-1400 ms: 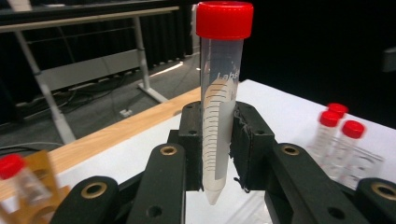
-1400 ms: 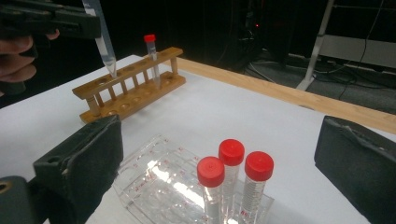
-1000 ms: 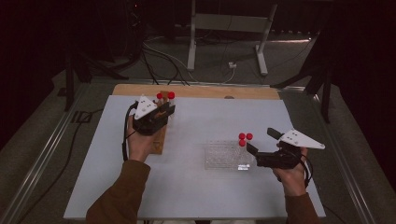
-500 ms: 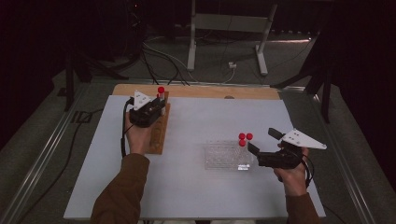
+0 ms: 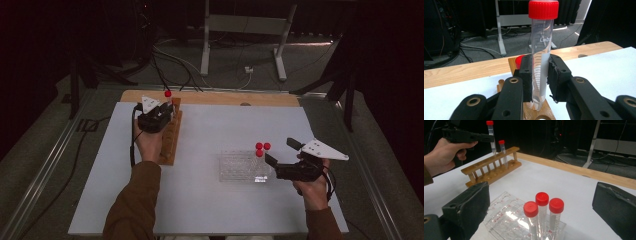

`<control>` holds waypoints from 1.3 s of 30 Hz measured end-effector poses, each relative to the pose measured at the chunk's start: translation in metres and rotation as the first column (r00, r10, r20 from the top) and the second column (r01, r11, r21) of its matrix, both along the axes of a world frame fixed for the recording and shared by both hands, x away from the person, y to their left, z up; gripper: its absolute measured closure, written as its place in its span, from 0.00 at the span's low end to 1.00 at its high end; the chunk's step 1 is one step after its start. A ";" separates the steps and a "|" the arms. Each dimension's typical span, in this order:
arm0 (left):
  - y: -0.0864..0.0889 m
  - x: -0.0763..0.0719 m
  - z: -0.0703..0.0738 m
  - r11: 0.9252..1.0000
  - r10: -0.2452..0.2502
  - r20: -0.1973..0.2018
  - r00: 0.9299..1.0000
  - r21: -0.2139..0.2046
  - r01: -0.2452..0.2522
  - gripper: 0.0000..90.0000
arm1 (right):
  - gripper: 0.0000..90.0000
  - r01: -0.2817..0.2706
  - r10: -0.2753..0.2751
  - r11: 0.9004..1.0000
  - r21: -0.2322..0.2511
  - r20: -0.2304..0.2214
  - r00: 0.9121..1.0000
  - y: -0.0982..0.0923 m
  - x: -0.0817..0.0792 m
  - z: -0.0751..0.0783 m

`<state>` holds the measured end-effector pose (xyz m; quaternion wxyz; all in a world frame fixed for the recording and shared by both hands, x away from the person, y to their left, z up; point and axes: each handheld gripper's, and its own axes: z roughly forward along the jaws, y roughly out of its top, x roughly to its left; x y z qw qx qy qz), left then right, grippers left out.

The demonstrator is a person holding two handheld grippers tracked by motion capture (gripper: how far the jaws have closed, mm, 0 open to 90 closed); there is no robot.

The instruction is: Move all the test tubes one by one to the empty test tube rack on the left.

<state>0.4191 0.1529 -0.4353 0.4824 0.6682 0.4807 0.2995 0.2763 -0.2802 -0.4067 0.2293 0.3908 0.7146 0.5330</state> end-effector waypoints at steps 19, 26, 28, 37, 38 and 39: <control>-0.003 0.006 -0.012 0.999 0.027 -0.047 0.999 0.031 -0.026 0.84 | 0.02 -0.003 0.003 1.000 0.002 0.000 1.000 0.000 -0.001 -0.002; -0.005 0.007 -0.021 0.998 0.023 -0.106 0.994 0.068 -0.016 0.83 | 0.02 -0.002 0.002 1.000 0.005 0.001 1.000 -0.001 -0.002 -0.001; -0.006 0.007 -0.022 0.997 0.020 -0.117 0.993 0.080 -0.011 0.83 | 0.02 -0.002 0.002 1.000 0.004 0.000 1.000 -0.001 -0.002 -0.001; -0.008 0.008 -0.025 0.996 0.017 -0.142 0.990 0.085 -0.005 0.81 | 0.02 -0.001 0.001 1.000 0.008 0.004 1.000 -0.002 -0.002 -0.001; -0.008 0.008 -0.026 0.996 0.017 -0.145 0.989 0.086 -0.005 0.81 | 0.02 0.000 0.000 1.000 0.009 0.005 1.000 -0.002 -0.002 -0.001; -0.008 0.009 -0.026 0.996 0.016 -0.147 0.989 0.086 -0.004 0.81 | 0.02 0.000 0.000 1.000 0.009 0.005 1.000 -0.002 -0.002 0.000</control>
